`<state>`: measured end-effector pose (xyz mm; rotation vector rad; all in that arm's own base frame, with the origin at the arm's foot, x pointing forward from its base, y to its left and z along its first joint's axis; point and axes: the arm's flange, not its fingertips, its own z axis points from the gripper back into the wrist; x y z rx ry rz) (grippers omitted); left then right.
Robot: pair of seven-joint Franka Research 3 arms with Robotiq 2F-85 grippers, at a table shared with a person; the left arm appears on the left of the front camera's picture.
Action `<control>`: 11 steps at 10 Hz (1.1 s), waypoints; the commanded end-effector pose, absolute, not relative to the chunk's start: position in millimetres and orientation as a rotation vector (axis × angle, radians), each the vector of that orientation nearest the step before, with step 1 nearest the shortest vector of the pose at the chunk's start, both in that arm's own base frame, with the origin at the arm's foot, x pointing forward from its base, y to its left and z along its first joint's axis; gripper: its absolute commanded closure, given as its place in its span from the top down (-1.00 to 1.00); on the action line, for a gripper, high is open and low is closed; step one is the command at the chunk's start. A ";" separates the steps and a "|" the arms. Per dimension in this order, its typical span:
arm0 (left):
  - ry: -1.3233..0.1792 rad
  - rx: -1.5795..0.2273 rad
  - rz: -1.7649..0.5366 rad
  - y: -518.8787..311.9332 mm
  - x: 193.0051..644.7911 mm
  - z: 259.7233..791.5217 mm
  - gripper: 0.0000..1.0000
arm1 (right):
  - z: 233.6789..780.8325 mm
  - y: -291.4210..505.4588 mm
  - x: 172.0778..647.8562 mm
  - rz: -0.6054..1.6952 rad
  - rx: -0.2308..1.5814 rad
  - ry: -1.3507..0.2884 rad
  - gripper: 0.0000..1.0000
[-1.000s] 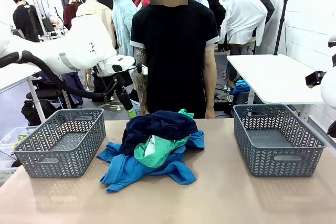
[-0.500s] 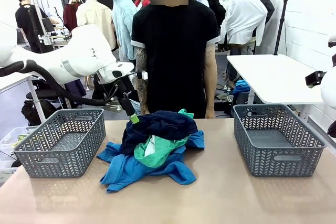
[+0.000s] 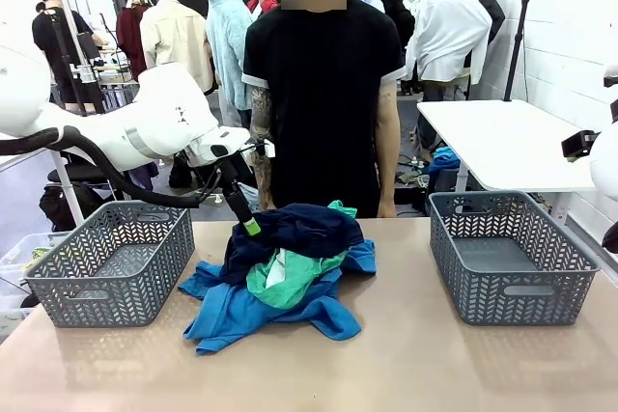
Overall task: Sort the tops and bottoms.
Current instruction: Lift clothes from the center of the table with your left hand.
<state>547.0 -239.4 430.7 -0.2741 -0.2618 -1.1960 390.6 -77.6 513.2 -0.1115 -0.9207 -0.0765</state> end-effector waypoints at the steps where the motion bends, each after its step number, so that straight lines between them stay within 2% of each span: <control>1: -0.240 -0.275 -1.250 -237.2 541.3 433.1 0.82 | 512.0 -77.0 391.2 -0.081 -0.117 -0.911 1.00; 5: -0.207 -0.268 -1.252 -234.4 536.6 432.0 -0.76 | 512.0 -77.0 391.2 -0.081 -0.117 -0.911 1.00; 6: -0.208 -0.269 -1.256 -233.8 535.7 432.9 -1.00 | 512.0 -77.0 391.2 -0.081 -0.117 -0.911 1.00; 11: -0.212 -0.270 -1.235 -236.4 534.9 434.6 -1.00 | 512.0 -77.0 391.2 -0.081 -0.117 -0.911 1.00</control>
